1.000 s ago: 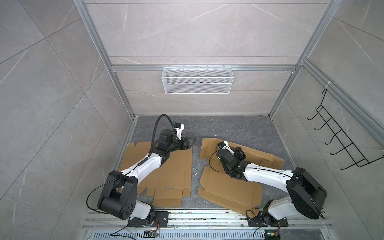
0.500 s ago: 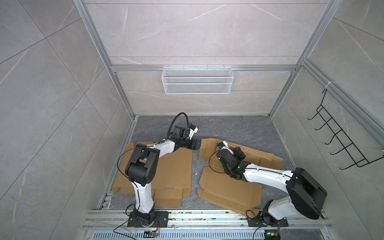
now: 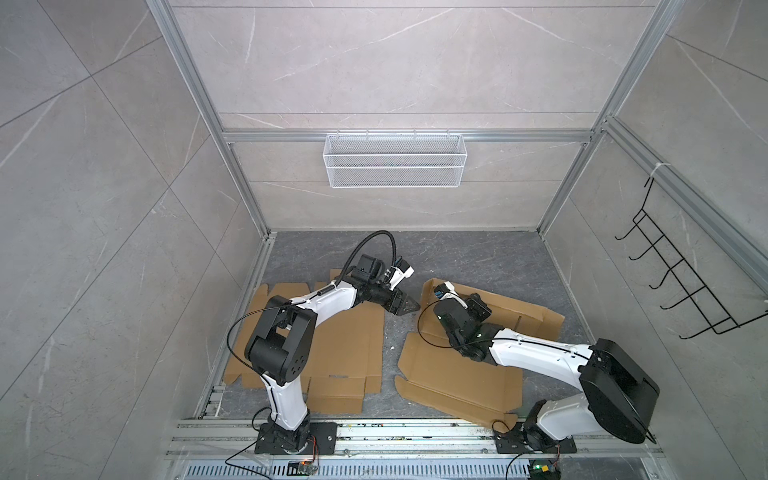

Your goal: Fold the paper box

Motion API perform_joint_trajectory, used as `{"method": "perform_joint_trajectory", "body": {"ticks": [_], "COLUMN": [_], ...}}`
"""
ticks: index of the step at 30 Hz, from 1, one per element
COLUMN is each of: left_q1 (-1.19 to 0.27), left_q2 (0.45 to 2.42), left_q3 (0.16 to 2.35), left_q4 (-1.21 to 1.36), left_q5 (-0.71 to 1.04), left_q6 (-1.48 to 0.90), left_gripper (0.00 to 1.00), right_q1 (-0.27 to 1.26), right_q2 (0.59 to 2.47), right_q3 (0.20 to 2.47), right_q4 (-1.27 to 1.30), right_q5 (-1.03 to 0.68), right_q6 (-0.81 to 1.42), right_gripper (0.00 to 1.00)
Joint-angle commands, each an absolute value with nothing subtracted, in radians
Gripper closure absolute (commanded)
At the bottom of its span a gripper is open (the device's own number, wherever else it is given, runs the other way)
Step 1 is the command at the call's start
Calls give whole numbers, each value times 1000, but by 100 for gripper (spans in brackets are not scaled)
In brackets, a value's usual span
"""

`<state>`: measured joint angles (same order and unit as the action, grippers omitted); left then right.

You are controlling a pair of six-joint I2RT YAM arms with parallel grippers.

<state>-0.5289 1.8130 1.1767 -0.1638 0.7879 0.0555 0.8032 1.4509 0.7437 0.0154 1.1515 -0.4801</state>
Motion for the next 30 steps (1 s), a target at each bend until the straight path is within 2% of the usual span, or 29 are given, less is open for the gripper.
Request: {"method": "perform_joint_trajectory", "body": {"ticks": [1, 5, 8, 14, 24, 30], "left_q1": [-562, -577, -584, -615, -659, -704], "left_q2": [1780, 1787, 1802, 1833, 1883, 1887], "left_q3": [1156, 1130, 1107, 1049, 1006, 985], "left_q4": [-158, -74, 22, 262, 459, 529], "left_q5": [786, 744, 693, 564, 414, 243], "left_q6": [70, 28, -7, -74, -150, -151], "left_gripper": [23, 18, 18, 24, 31, 37], "right_q1": [814, 817, 817, 825, 832, 838], "right_q2": [1435, 1434, 1430, 1430, 1424, 1427], "right_q3": [749, 749, 750, 755, 771, 778], "right_q4": [2, -2, -10, -28, -50, -61], "right_q5": [1161, 1162, 1161, 1156, 1149, 1152], "right_q6": [-482, -476, -467, -454, -436, -429], "right_gripper": [100, 100, 100, 100, 100, 100]}}
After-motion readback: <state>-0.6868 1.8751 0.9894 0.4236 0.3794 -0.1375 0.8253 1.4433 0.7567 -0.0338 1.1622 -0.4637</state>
